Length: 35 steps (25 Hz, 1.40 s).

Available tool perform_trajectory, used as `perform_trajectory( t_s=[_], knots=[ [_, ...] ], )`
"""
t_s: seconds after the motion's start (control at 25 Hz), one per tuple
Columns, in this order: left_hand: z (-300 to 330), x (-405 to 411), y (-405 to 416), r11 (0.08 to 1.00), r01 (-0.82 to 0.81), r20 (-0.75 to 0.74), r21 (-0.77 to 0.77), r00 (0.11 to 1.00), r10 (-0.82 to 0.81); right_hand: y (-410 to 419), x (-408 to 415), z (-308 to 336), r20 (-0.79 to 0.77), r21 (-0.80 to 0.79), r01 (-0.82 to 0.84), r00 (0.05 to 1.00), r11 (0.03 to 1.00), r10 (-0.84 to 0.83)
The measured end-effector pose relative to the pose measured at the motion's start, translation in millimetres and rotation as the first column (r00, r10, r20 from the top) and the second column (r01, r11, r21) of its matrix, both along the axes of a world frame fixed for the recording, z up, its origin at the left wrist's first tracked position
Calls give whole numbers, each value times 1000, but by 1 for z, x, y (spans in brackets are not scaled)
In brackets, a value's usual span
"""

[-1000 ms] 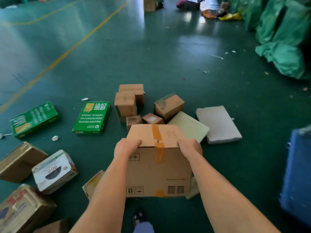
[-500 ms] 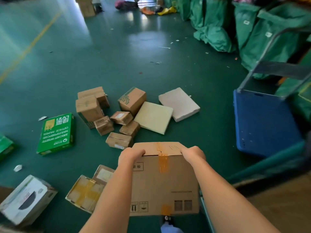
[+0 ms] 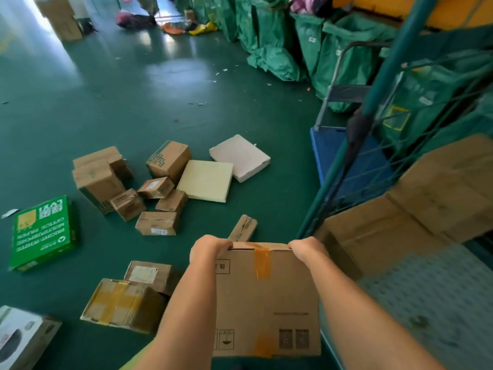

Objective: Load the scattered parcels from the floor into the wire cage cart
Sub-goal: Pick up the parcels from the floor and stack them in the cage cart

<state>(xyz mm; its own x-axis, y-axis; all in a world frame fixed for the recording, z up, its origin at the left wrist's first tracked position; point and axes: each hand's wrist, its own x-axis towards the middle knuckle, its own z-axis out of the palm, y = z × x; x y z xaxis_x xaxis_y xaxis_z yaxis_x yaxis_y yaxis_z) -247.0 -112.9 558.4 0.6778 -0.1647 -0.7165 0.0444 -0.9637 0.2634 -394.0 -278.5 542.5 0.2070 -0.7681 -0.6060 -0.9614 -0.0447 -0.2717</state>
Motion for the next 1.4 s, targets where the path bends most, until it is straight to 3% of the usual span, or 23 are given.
perform_trajectory(
  t_s=[0.4,0.6,0.88,1.08,1.2,1.4],
  knots=[
    [58,-122,-49,993,114,21,0,993,-114,-36,-147,60,187,-8,78,979,997,-75],
    [132,-173,-64,985,168,9,-24,986,-168,-64,-193,108,286,-64,30,958,998,-10],
    [206,-260,-108,872,489,97,26,867,-489,-95,-289,142,301,-74,53,953,996,-29],
    [194,-344,-170,748,664,37,15,747,-664,-129,-403,118,267,-83,251,938,964,-221],
    [173,-394,-210,695,712,37,-103,701,-713,-111,-468,139,261,-82,472,860,878,-438],
    [144,-456,-270,636,722,76,-274,675,-734,-112,-534,152,305,-136,679,722,721,-621]
  ],
)
